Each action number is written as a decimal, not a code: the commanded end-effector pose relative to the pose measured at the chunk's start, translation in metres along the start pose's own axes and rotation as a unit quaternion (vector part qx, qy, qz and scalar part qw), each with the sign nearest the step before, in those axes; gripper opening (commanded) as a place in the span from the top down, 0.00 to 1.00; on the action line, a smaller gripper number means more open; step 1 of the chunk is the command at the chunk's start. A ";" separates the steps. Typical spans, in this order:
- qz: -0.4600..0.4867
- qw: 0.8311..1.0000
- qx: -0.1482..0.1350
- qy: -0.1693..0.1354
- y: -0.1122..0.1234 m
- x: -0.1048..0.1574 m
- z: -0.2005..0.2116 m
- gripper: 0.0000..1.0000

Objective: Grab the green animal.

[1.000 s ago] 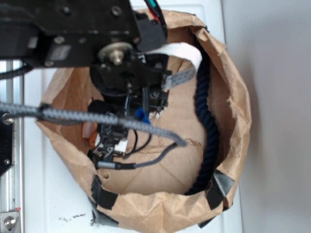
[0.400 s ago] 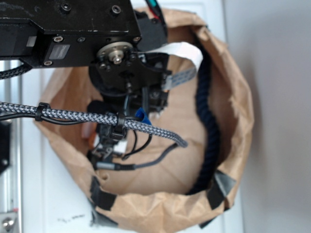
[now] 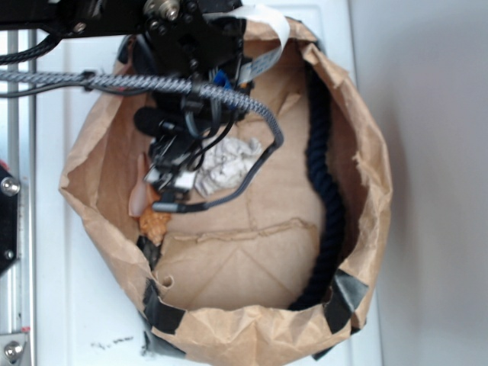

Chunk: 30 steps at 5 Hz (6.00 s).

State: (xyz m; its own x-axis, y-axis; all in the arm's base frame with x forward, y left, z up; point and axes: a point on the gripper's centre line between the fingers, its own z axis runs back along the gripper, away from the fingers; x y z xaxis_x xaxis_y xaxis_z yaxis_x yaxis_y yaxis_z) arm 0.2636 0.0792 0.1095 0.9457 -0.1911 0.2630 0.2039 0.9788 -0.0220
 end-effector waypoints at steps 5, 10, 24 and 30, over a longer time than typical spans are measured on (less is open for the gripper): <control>0.039 0.985 0.159 -0.045 0.027 -0.011 -0.009 0.00; 0.018 0.979 0.189 -0.077 0.024 0.000 -0.053 0.00; -0.021 0.974 0.213 -0.071 0.047 0.019 -0.068 0.00; -0.013 0.989 0.110 -0.098 0.026 0.001 -0.013 1.00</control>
State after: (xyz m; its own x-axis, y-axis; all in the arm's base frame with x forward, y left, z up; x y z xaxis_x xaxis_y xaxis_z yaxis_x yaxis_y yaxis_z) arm 0.2670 0.0952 0.0720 0.8997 -0.2157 0.3796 0.1717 0.9742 0.1466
